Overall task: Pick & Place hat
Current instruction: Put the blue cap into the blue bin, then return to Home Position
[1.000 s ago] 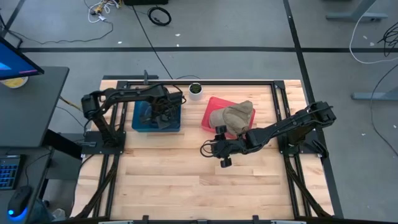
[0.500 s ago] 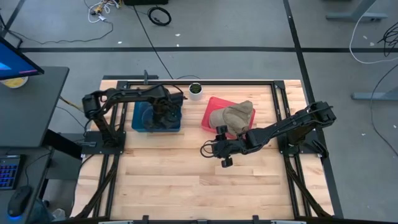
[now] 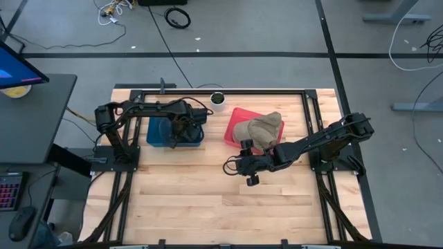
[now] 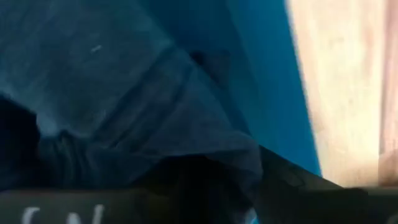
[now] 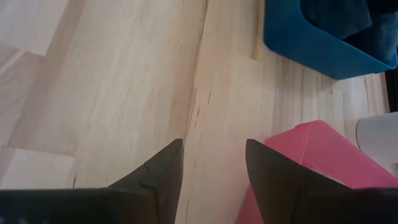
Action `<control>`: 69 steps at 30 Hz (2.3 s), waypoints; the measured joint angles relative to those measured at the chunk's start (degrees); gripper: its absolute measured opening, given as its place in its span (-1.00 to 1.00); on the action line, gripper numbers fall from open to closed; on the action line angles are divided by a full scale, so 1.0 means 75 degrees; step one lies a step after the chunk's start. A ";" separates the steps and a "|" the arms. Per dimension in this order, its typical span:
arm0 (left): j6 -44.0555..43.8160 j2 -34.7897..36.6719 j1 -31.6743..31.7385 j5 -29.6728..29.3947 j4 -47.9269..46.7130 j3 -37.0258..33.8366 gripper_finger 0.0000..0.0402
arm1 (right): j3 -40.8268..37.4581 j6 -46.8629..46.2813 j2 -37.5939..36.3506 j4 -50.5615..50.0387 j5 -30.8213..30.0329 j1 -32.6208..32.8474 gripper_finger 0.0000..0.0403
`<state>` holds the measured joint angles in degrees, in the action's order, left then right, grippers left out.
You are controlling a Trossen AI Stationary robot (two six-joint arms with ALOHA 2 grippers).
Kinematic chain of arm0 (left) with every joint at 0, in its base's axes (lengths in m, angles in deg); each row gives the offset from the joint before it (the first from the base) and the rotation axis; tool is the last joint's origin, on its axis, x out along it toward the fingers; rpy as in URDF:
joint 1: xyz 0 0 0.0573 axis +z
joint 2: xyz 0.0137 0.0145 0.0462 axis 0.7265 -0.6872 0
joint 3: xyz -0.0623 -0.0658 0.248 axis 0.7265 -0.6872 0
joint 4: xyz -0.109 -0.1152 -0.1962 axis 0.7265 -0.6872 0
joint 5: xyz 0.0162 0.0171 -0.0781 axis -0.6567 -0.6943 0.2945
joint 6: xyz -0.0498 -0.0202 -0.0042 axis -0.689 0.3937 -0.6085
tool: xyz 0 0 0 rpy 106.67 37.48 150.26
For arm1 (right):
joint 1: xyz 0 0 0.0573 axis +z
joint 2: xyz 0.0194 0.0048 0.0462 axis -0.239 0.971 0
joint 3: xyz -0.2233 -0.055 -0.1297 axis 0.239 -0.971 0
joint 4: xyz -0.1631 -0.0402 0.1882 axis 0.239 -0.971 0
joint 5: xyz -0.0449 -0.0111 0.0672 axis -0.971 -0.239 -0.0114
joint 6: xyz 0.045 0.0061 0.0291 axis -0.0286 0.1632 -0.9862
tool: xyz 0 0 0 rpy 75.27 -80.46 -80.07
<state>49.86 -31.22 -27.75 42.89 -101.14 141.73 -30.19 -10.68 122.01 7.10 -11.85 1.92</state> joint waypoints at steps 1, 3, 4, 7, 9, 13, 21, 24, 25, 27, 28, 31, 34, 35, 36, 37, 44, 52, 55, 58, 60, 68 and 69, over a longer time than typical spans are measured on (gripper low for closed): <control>-0.0123 0.0000 -0.0040 -0.0128 -0.0010 0.0000 -0.28 | 0.0000 0.0000 0.0000 0.0000 -0.0002 0.0000 -0.11; -0.0609 0.0000 -0.0146 -0.0271 -0.0040 0.0000 -0.20 | 0.0000 -0.0006 0.0000 0.0002 -0.0003 0.0000 -0.11; -0.1002 0.0000 -0.0201 -0.0337 -0.0051 0.0000 -0.17 | 0.0000 -0.0034 0.0000 0.0006 -0.0003 0.0000 -0.11; -0.1704 0.0000 -0.0322 -0.0376 -0.0193 0.0009 -0.12 | 0.0000 -0.0044 0.0000 0.0004 -0.0003 0.0000 -0.11; -0.2141 0.0026 -0.0377 -0.0248 -0.0465 0.0012 -0.12 | 0.0000 -0.0021 0.0000 0.0004 -0.0003 0.0000 -0.11; -0.2814 0.0317 -0.0469 -0.0223 -0.0441 0.0012 -0.12 | 0.0000 -0.0001 0.0000 0.0005 -0.0003 0.0000 -0.11; -0.3805 0.1906 -0.0610 -0.0627 -0.0171 0.0015 -0.12 | 0.0000 0.0000 0.0000 0.0001 0.0000 -0.0003 -0.11; -0.5028 0.2568 -0.0601 -0.1031 0.0140 0.0017 -0.12 | 0.0000 0.0000 0.0000 0.0013 0.0000 -0.0002 -0.11; -0.5510 0.2771 -0.0604 -0.1140 0.0245 0.0013 -0.12 | -0.0001 0.0000 0.0000 0.0017 -0.0004 -0.0001 -0.11; -0.6404 0.3086 -0.0613 -0.1464 0.0460 -0.0046 -0.12 | -0.0003 0.0000 0.0000 0.0073 -0.0031 -0.0006 -0.11; -0.6761 0.3219 -0.0616 -0.1700 0.0451 -0.0122 -0.12 | -0.0003 0.0000 0.0000 0.0120 -0.0041 -0.0006 -0.11; -0.7566 0.3444 -0.0597 -0.2871 0.0422 -0.0490 -0.12 | -0.0003 -0.0005 0.0003 0.0153 -0.0107 -0.0006 -0.11; -0.8702 0.3528 -0.0424 -0.3724 0.0525 -0.1012 -0.12 | -0.0003 -0.0241 0.0003 0.0113 -0.0333 -0.0005 -0.11; -0.8974 0.3522 -0.0363 -0.3724 0.0637 -0.1236 -0.12 | -0.0003 -0.0349 0.0003 0.0061 -0.0450 -0.0003 -0.11; -0.9138 0.3515 -0.0322 -0.3705 0.0821 -0.1480 -0.12 | -0.0006 -0.0432 0.0003 0.0039 -0.0603 -0.0004 -0.11; -0.9240 0.3505 -0.0304 -0.3688 0.1123 -0.1741 -0.12 | -0.0006 -0.0546 0.0003 0.0029 -0.0808 -0.0004 -0.12; -0.9113 0.3439 -0.0227 -0.2966 0.3756 -0.3100 -0.12 | -0.0009 -0.0664 -0.0297 -0.0306 -0.1746 -0.0026 -0.32; -0.9077 0.3751 -0.0339 -0.3331 0.2847 -0.2228 -0.12 | -0.0009 -0.1226 -0.1675 -0.1811 -0.1631 -0.0346 -0.94; -0.9069 0.4044 -0.0532 -0.3666 0.2362 -0.1651 -0.12 | -0.0009 -0.1429 -0.2609 -0.2262 -0.1632 -0.0556 -0.94; -0.8807 0.4499 -0.0868 -0.3828 0.2409 -0.1344 -0.12 | -0.0147 -0.1463 -0.3619 -0.2330 -0.1635 -0.0764 -0.95; -0.8496 0.4876 -0.1147 -0.3828 0.2836 -0.1348 -0.12 | -0.0573 -0.1399 -0.4324 -0.2015 -0.1627 -0.0915 -0.98; -0.8028 0.6432 -0.2423 -0.3791 0.5605 -0.3195 -0.12 | -0.3575 -0.1204 -0.7357 0.1008 -0.0502 -0.1428 -0.98; -0.7950 0.6587 -0.2543 -0.3709 0.6109 -0.3580 -0.12 | -0.3902 -0.1167 -0.7678 0.1450 -0.0425 -0.1491 -0.98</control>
<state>-9.77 18.18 -46.83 15.07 -55.32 114.88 -59.46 -19.43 64.43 17.98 -15.03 -9.26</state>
